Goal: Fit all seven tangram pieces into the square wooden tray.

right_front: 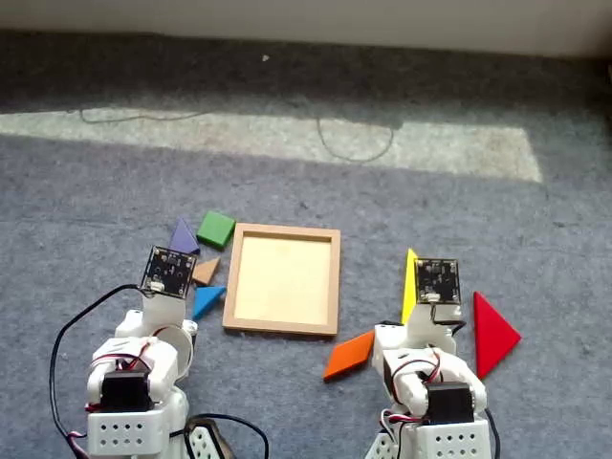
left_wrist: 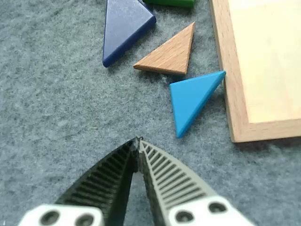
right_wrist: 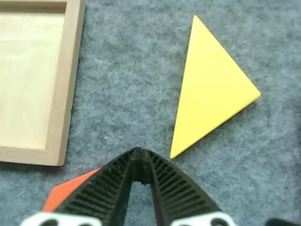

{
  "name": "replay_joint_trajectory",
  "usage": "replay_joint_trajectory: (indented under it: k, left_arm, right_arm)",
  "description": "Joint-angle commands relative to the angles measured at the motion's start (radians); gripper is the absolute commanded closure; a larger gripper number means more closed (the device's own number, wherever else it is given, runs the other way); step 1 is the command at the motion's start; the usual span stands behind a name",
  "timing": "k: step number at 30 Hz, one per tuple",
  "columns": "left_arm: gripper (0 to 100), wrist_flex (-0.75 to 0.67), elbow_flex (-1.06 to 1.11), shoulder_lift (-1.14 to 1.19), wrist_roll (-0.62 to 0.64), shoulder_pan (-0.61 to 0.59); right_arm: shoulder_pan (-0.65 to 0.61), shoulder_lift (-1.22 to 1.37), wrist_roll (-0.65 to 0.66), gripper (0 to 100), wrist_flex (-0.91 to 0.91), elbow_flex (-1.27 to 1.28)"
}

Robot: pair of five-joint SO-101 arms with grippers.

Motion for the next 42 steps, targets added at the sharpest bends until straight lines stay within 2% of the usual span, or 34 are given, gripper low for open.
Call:
replay_joint_trajectory:
  k: [1,8,10,15,19,22,27,35,40,42]
  left_arm:
    - [99,0.006,0.019,-0.002,0.005,-0.008]
    - [99,-0.06,-0.122,-0.004,0.003,-0.134]
    - [99,-0.081,-0.162,-0.004,0.003,-0.139]
    - [99,-0.109,-0.217,-0.004,0.003,-0.133]
    - [99,-0.1,-0.209,-0.004,0.009,-0.139]
    - [99,-0.098,-0.205,-0.002,0.009,-0.177]
    - [99,-0.103,-0.183,-0.002,0.005,-0.185]
    - [99,-0.103,-0.182,-0.002,0.005,-0.185]
    - [99,-0.101,-0.182,-0.002,0.005,-0.185]
    - [99,-0.101,-0.182,-0.002,0.005,-0.185]
  right_arm:
    - [-0.01,-0.008,0.005,99.1,0.007,0.12]
    - [-0.005,-0.008,0.008,99.1,0.007,0.12]
    - [0.001,-0.008,0.008,99.1,0.007,0.12]
    - [0.133,-0.008,0.008,99.1,-0.013,0.104]
    - [0.229,-0.008,0.012,99.0,-0.094,0.041]
    - [0.259,-0.008,0.107,99.0,-0.182,0.035]
    - [0.26,-0.008,0.278,98.8,-0.232,0.001]
    - [0.251,0.005,0.284,93.9,-0.107,-0.278]
    - [0.131,0.185,0.281,90.6,-0.021,-0.421]
    - [0.099,0.298,0.232,86.8,-0.019,-0.463]
